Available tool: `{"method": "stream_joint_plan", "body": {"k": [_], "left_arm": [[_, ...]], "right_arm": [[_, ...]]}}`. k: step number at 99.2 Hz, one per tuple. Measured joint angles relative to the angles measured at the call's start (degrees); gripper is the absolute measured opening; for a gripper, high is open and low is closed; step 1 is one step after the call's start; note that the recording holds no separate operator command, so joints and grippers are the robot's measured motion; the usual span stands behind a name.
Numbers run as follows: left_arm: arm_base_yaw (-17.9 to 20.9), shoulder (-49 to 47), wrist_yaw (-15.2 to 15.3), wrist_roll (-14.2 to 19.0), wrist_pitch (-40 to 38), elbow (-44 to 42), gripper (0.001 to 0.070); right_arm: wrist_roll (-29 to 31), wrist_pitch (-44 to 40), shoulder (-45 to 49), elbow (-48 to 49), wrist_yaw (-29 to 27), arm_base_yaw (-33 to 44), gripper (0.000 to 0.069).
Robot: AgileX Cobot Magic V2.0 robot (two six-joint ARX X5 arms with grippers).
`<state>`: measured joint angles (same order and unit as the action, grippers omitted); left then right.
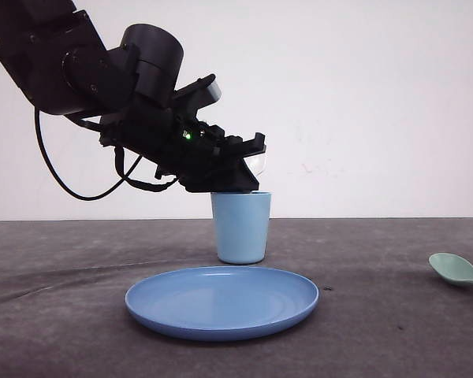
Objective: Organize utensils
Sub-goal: 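Lift the white fork with the left gripper and carry it over the cup, then lower the fork into the light-blue cup and open the left gripper, then lower the right gripper onto the mint-green spoon handle and close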
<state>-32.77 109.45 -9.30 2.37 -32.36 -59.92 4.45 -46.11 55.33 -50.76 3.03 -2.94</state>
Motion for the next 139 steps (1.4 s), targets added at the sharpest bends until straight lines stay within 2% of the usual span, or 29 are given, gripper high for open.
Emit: {"method": "stream_joint_plan", "body": {"k": [12,20,34,56,75,92,116,128,139], "left_arm": [[-0.02,0.00,0.00,-0.02,-0.02,0.00,0.0183],[-0.02,0.00,0.00,-0.02,0.00,0.00,0.0223],[0.00,-0.98,0.02,0.68,2.75,0.00,0.0237],[0.48,-11.39,-0.02,1.53,15.37,0.00,0.0237],[3.10,-22.53,-0.02,1.51,29.00,0.00,0.0237],[8.24,-31.85,0.13,1.22,42.27,0.00,0.0237],[20.35,-42.40,0.35,0.17,56.65,0.00,0.0237],[25.55,-46.29,0.37,0.15,60.00,0.55,0.0237],[27.78,-50.90,0.37,0.15,59.98,3.76,0.0237]], "right_arm": [[-0.15,0.02,0.00,0.00,0.00,0.00,0.0678],[-0.17,0.02,0.00,0.00,0.02,0.00,0.0678],[-0.20,0.02,0.11,0.00,1.88,0.00,0.0678],[-0.20,0.02,4.31,0.00,7.30,0.00,0.0678],[-0.20,0.26,10.27,0.00,8.39,-0.15,0.0678],[-0.55,1.60,15.43,0.00,9.40,-1.01,0.0678],[-1.27,5.25,21.68,0.00,9.42,-4.35,0.0678],[-1.27,7.98,24.52,0.00,9.40,-6.16,0.0678],[-1.25,10.54,26.95,0.00,9.16,-7.37,0.0678]]}}
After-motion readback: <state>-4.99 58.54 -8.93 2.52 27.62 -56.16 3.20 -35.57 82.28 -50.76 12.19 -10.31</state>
